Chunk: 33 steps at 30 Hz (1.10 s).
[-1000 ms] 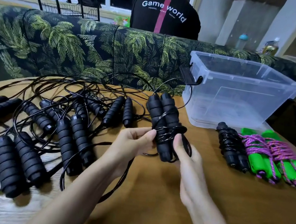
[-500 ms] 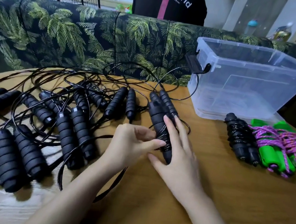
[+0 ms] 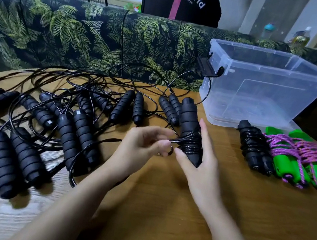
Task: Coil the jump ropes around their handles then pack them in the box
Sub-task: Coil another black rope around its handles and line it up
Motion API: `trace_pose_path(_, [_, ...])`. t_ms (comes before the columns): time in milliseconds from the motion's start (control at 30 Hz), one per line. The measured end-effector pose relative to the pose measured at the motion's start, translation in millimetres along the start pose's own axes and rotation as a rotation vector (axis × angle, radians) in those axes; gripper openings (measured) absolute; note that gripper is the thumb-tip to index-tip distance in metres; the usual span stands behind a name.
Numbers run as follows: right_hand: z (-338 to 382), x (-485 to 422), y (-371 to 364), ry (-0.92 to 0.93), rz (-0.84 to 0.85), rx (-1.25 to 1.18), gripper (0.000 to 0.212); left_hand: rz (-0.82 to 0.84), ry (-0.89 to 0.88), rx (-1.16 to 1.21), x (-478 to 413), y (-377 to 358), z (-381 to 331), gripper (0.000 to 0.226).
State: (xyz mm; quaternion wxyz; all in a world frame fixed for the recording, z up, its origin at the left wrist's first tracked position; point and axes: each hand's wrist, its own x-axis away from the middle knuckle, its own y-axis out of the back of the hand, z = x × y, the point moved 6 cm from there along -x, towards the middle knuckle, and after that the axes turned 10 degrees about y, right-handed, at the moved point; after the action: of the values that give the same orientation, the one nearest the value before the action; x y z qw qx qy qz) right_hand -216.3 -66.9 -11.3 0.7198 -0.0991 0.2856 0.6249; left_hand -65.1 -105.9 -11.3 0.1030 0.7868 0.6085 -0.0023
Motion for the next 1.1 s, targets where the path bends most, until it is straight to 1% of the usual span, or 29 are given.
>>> trace_pose_path(33, [1, 0, -2, -0.008, 0.012, -0.029, 0.081, -0.052, 0.008, 0.012, -1, 3, 3, 0.018])
trace_pose_path(67, [2, 1, -3, -0.018, 0.023, -0.062, 0.080, -0.097, 0.013, -0.012, -2, 6, 5, 0.025])
trace_pose_path(100, [2, 1, -5, -0.034, 0.033, -0.102, 0.078, -0.127, 0.021, -0.035, -3, 8, 8, 0.033])
trace_pose_path(167, [1, 3, -8, -0.083, 0.060, -0.205, 0.076, -0.166, 0.018, -0.071, -3, 10, 10, 0.040])
trace_pose_path(200, [0, 4, -10, -0.107, 0.078, -0.260, 0.075, -0.165, 0.027, -0.072, -3, 10, 11, 0.045])
trace_pose_path(267, [1, 6, -13, -0.155, 0.114, -0.390, 0.075, -0.104, 0.063, -0.001, -4, 9, 12, 0.058])
trace_pose_path(300, [2, 6, -15, -0.186, 0.125, -0.459, 0.075, -0.056, 0.069, 0.043, -5, 7, 11, 0.060])
trace_pose_path(367, [2, 6, -16, -0.236, 0.130, -0.562, 0.072, 0.020, 0.061, 0.117, -3, 4, 6, 0.052])
trace_pose_path(433, [2, 6, -16, -0.231, 0.126, -0.581, 0.069, 0.029, 0.083, 0.201, -2, 3, 5, 0.042])
trace_pose_path(500, [4, 5, -14, -0.139, 0.093, -0.443, 0.067, -0.027, 0.109, 0.240, -3, 6, 10, 0.042])
trace_pose_path(567, [8, 4, -11, 0.005, 0.056, -0.199, 0.061, -0.125, 0.122, 0.235, -2, 10, 13, 0.050])
trace_pose_path(633, [12, 4, -13, 0.140, 0.069, 0.002, 0.058, -0.218, 0.106, 0.191, 0, 12, 12, 0.049])
trace_pose_path(667, [13, 5, -16, 0.174, 0.085, 0.059, 0.057, -0.249, 0.095, 0.156, 1, 13, 11, 0.047])
trace_pose_path(733, [12, 5, -17, 0.198, 0.088, 0.116, 0.056, -0.257, 0.071, 0.108, 2, 13, 7, 0.043])
trace_pose_path(867, [8, 3, -9, 0.182, 0.048, 0.114, 0.054, -0.062, 0.011, 0.026, 0, 10, -4, 0.036])
trace_pose_path(933, [8, 2, -6, 0.204, 0.032, 0.169, 0.052, -0.017, -0.007, 0.024, 1, 9, -9, 0.038])
trace_pose_path(1033, [10, 2, -6, 0.254, 0.039, 0.334, 0.050, -0.097, -0.013, 0.097, 3, 13, -12, 0.037])
trace_pose_path(1100, [9, 4, -10, 0.240, 0.083, 0.379, 0.052, -0.167, -0.014, 0.115, 4, 16, -13, 0.040])
